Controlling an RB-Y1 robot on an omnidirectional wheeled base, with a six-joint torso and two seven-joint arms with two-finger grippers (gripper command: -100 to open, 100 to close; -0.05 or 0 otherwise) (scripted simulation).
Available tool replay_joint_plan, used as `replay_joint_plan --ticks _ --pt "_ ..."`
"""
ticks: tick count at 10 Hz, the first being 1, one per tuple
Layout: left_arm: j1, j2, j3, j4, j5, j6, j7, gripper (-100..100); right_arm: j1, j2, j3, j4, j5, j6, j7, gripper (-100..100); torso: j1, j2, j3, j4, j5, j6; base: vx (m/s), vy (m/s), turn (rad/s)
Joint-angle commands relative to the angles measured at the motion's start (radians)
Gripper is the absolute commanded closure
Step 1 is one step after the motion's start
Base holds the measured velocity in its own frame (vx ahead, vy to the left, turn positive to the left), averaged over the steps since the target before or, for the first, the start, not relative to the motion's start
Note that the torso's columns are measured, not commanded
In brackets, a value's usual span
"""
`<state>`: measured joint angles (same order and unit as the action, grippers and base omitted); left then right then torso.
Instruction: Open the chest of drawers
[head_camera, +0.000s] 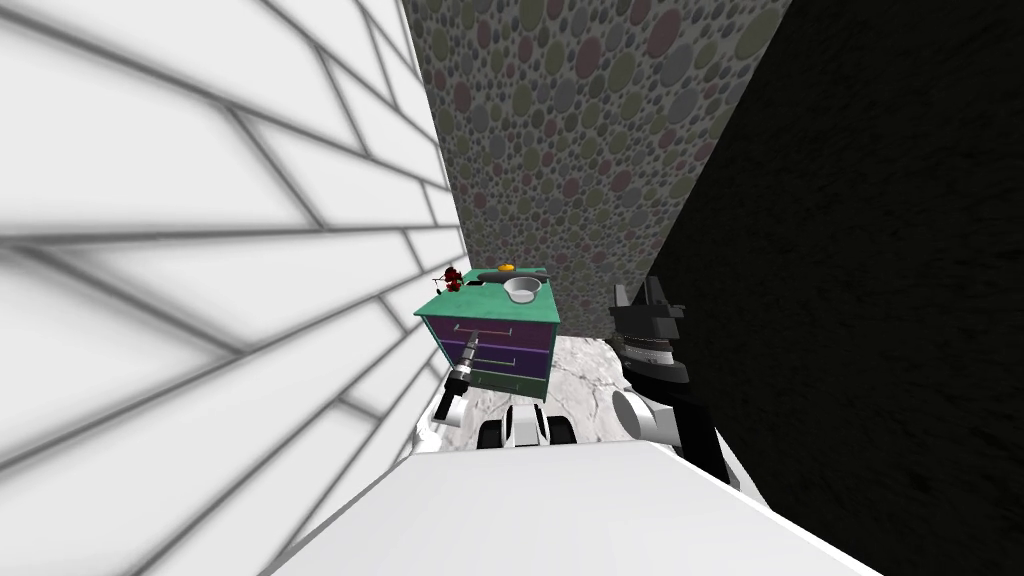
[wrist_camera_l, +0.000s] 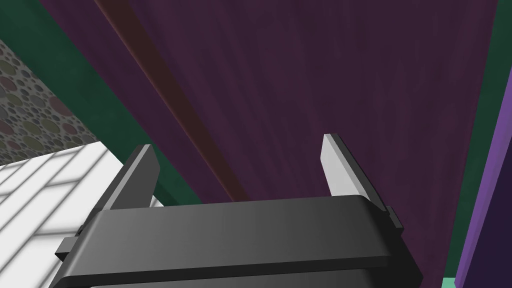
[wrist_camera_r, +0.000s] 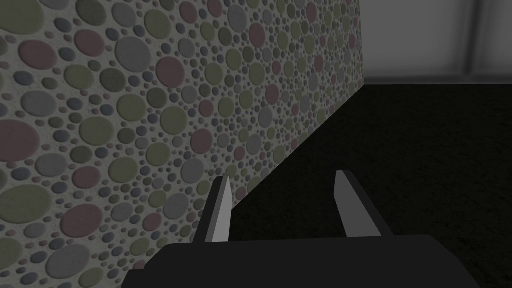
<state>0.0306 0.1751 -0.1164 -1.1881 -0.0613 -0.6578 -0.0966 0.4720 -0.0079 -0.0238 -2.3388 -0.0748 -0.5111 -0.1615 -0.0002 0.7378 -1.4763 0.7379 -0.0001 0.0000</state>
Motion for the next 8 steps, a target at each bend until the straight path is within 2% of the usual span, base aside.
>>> replay_joint_plan --ticks 1,3,4,6,7,8 --pt "-0.05 0.005 0.006 0.072 0.004 -0.008 0.005 -100 0.0 0.0 0.0 0.0 0.0 0.0 0.0 0 0.0 0.001 0.001 0.0 0.0 0.0 -0.034 -0.008 -0.003" --pt "-0.118 0.013 0.018 0.131 0.013 -0.024 0.011 -100 0.0 0.0 0.0 0.0 0.0 0.0 0.0 0 0.0 0.001 0.001 0.0 0.0 0.0 -0.064 -0.013 -0.014" --pt "-0.124 0.013 0.018 0.151 0.013 -0.024 0.011 -100 0.0 0.0 0.0 0.0 0.0 0.0 0.0 0 0.0 0.001 0.001 0.0 0.0 0.0 -0.028 -0.008 -0.001" --pt "-0.199 0.02 0.03 0.215 0.022 -0.041 0.017 -100 0.0 0.0 0.0 0.0 0.0 0.0 0.0 0 0.0 0.0 0.0 0.0 0.0 0.0 -0.055 -0.018 -0.013" --pt "-0.199 0.02 0.03 0.243 0.022 -0.041 0.017 -100 0.0 0.0 0.0 0.0 0.0 0.0 0.0 0 0.0 0.0 0.0 0.0 0.0 0.0 -0.029 -0.006 -0.001" --pt "-0.244 0.028 0.043 0.273 0.031 -0.058 0.023 -100 0.0 0.0 0.0 0.0 0.0 0.0 0.0 0 0.001 -0.001 0.0 0.0 0.0 0.0 -0.068 -0.014 -0.015"
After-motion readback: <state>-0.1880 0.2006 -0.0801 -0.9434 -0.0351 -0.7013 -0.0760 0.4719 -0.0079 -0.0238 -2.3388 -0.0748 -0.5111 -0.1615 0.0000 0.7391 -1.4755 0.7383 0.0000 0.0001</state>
